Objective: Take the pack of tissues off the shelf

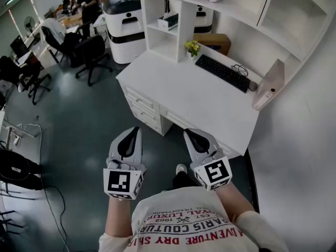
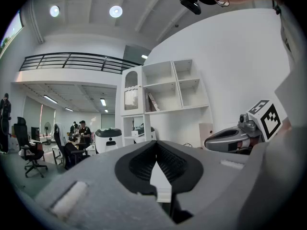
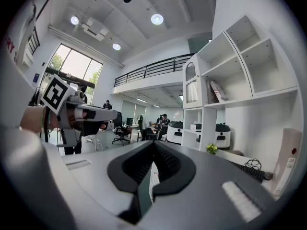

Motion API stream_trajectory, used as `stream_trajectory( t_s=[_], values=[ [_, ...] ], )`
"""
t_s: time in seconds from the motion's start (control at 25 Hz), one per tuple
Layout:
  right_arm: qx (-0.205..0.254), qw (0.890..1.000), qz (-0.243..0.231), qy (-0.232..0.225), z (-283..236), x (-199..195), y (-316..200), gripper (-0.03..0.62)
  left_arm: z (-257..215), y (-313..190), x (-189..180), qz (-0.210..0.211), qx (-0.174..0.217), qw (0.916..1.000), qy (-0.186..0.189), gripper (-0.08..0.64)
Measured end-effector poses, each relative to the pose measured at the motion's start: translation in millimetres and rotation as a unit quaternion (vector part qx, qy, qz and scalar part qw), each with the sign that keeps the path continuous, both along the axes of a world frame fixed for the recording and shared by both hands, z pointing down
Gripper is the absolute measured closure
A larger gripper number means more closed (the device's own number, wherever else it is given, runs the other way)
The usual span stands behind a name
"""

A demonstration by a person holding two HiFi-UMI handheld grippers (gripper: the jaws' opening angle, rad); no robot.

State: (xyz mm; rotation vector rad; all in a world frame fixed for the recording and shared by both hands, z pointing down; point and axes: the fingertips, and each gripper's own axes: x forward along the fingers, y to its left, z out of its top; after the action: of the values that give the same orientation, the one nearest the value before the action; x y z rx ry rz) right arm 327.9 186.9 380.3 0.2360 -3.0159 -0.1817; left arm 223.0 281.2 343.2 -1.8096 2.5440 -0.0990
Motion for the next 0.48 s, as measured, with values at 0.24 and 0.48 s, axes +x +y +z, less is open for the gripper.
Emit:
stream_trajectory(
  t_s=[0.24, 0.48],
  values=[
    [-0.01, 1.0, 0.001, 0.005, 4.2, -3.1, 2.5, 0.592, 0.1, 1.2, -3.2, -0.002, 0.002, 1.0, 0.005, 0.557],
    [-0.015, 1.0, 0.021, 0.002, 1.1, -4.6, -1.2, 0.592, -1.1, 4.4, -4.8, 0.006, 0.013, 0.9999, 0.006, 0.555]
  ],
)
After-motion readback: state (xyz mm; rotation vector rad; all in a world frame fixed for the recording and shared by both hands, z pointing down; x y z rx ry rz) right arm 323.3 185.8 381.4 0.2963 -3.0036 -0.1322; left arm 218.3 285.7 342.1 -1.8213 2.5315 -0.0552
